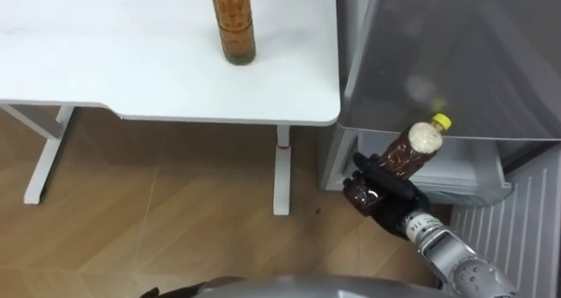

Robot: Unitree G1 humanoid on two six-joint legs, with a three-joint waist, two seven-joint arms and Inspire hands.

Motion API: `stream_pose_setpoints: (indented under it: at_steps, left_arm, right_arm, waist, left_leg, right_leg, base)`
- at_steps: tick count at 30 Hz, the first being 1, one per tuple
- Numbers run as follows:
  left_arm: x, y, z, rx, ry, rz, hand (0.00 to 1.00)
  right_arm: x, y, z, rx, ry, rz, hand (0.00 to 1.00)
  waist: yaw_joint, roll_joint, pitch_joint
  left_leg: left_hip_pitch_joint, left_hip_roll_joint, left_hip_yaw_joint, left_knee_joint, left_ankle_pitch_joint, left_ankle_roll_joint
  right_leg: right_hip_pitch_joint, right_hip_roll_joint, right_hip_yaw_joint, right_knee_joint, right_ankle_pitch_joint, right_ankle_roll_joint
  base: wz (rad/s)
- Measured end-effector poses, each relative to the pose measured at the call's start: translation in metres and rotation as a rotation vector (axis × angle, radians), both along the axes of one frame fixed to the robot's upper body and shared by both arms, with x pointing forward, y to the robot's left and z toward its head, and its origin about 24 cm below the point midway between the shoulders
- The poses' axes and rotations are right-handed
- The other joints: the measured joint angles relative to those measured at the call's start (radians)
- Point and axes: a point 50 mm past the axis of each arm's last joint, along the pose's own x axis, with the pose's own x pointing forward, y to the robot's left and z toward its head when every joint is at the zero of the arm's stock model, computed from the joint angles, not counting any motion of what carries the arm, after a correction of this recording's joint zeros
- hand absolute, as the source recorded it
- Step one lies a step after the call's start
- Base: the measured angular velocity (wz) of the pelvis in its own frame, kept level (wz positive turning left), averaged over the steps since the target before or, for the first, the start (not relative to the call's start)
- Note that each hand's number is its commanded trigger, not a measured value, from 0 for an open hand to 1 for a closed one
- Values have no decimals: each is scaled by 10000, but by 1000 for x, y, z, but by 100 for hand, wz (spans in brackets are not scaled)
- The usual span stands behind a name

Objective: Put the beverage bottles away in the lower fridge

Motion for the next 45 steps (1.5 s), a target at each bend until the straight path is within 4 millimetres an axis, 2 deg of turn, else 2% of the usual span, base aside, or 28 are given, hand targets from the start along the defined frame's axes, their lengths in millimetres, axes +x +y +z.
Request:
stream_pose_setpoints:
  at_steps: [6,11,16,20,25,29,40,44,45]
  left_arm:
    - [-1,1,0,89,56,-311,0]
    - [0,1,0,45,0,-304,0]
    - [0,-3,-1,-9,-2,-262,0]
    - [-1,-3,-1,60,53,-435,0]
    - [-2,-1,-1,203,160,-613,0]
    - [-4,0,-1,221,323,-685,0]
    - [-40,1,1,161,1453,-816,0]
    - [-37,1,0,133,1499,-854,0]
    - [-33,1,0,138,1424,-891,0]
  right_arm:
    - [3,-7,3,279,-5,-1075,100]
    - [10,-11,11,1177,-325,-2347,100]
    - [13,-20,14,1782,-381,-3899,100]
    - [11,-22,12,1942,-254,-4336,100]
    - [9,-30,10,1975,9,-5056,100]
    - [9,-36,11,1940,-39,-5341,100]
    - [7,-42,11,2338,89,-6035,100]
    - [7,-47,11,2200,113,-6127,100]
    - [9,-48,8,2150,255,-6187,100]
  waist:
    - [-4,-17,-4]
    - [-20,4,-2]
    - [12,114,-2]
    - [-35,165,-1]
    - [-22,88,58]
    - [-18,68,69]
    - [22,90,36]
    - [-16,146,-12]
    - [-28,150,-2]
  left_leg:
    - [-8,4,49,33,0,0]
    - [-13,4,62,21,0,0]
    - [-14,5,51,7,0,0]
    - [-10,4,51,36,1,0]
    - [92,-4,54,129,1,0]
    - [56,-9,54,204,1,0]
    - [-12,-17,45,391,1,-1]
    - [-467,-72,-140,702,-1,-2]
    - [-629,-89,-198,738,0,-2]
  right_leg:
    - [-59,0,28,2,1,-1]
    - [-77,-3,25,-3,0,0]
    - [-87,-4,23,-12,0,0]
    - [-66,-6,22,-20,0,0]
    - [87,-22,20,-23,-4,4]
    - [29,-27,38,-28,-42,4]
    - [57,-42,-5,1,-50,1]
    - [-224,-139,-260,184,-124,-3]
    - [-438,-176,-272,422,-204,-11]
  base:
    - [-1]
    - [0]
    - [0]
    - [0]
    - [0]
    - [0]
    - [2]
    - [20]
    - [16]
